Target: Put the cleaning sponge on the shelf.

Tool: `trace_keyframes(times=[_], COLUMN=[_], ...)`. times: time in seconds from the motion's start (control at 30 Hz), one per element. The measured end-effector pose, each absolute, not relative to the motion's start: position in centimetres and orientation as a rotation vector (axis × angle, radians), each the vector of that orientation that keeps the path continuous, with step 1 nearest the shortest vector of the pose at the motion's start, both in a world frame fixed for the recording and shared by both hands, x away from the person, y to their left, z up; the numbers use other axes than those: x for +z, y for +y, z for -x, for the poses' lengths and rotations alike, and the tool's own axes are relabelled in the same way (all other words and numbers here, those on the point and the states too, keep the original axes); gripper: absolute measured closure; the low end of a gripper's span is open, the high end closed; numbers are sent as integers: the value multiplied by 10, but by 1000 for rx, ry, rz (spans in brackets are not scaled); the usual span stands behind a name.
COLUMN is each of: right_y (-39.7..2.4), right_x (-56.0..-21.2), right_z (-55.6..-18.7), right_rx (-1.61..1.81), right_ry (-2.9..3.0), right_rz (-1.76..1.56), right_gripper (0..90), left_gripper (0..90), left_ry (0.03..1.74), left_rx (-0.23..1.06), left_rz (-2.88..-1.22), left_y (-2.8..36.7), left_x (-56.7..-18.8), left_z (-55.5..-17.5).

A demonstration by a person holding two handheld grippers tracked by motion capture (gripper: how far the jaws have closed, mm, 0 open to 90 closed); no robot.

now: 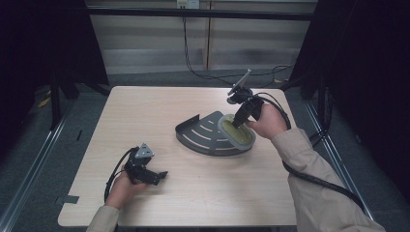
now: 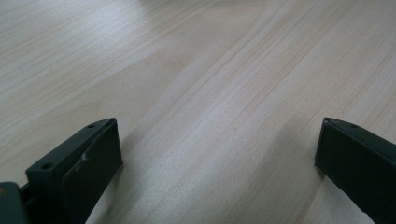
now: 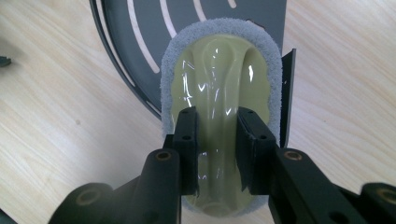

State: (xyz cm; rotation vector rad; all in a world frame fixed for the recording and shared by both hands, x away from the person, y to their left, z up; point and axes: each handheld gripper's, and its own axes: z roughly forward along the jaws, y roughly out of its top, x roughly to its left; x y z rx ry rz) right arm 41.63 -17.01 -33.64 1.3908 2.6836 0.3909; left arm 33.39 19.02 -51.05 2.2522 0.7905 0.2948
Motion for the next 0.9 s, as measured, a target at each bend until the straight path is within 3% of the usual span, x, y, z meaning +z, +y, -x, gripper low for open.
trace_keyframes(times=[0.9], right_y=[-169], right_x=[-346], right_z=[-446], right_rx=[376], right_ry=[2633], right_rz=[-1425], right_gripper=[716], left_gripper=[0], left_ry=[796], left_rx=[292], left_rz=[-2248], left_y=[190], left_x=[-511], left_z=[-333])
